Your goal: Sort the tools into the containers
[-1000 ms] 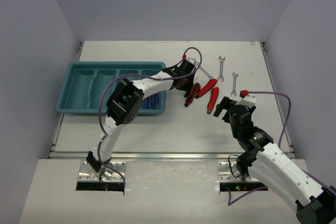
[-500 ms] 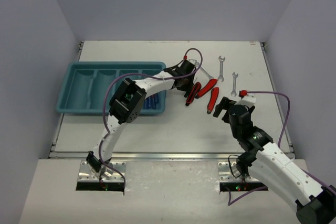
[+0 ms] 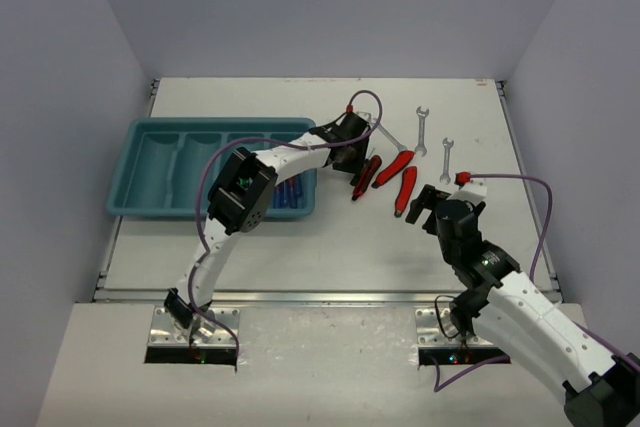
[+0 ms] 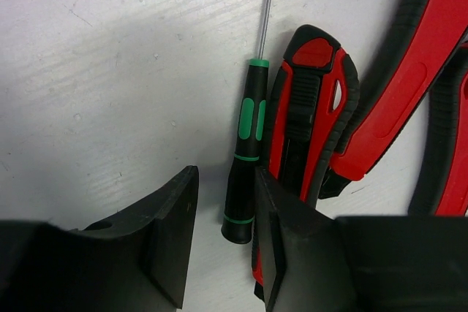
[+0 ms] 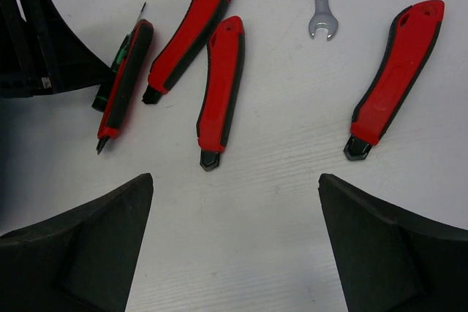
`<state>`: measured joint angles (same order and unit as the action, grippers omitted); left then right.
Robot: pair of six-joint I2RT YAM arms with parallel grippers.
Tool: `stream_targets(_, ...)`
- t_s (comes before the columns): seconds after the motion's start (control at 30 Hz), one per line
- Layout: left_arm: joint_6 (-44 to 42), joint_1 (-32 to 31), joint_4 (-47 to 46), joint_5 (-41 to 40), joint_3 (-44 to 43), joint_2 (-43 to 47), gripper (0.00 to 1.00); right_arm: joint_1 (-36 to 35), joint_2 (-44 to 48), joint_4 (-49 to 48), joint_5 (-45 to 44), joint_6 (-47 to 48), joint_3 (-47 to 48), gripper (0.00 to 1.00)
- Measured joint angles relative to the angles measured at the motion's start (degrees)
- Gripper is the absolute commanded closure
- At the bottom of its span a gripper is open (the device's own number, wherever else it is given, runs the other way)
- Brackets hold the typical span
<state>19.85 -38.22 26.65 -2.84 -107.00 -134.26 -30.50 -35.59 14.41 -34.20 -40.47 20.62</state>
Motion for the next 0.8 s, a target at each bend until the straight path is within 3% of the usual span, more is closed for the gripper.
stream_targets(0.37,-0.94,0.38,-3.61,2.45,3.13,1.08,0.7,0.0,0.3,0.0,0.13,0.0,0.0,0.07)
stream_targets(0.7,-2.78,-0.47,-0.94,-2.13,0.22,-0.95,0.71,0.0,0.28,0.01,0.12,0.0,0.0,0.07)
stream_targets(0.73,-2.95,-0.5,-0.98,-2.43,0.33,-0.95,0.72,0.0,0.29,0.01,0.12,0.0,0.0,0.07)
stream_targets(0.8,-3.14,-0.67,-1.3,-2.91,0.84,-0.76,0.87,0.0,0.3,0.02,0.11,0.0,0.0,0.07)
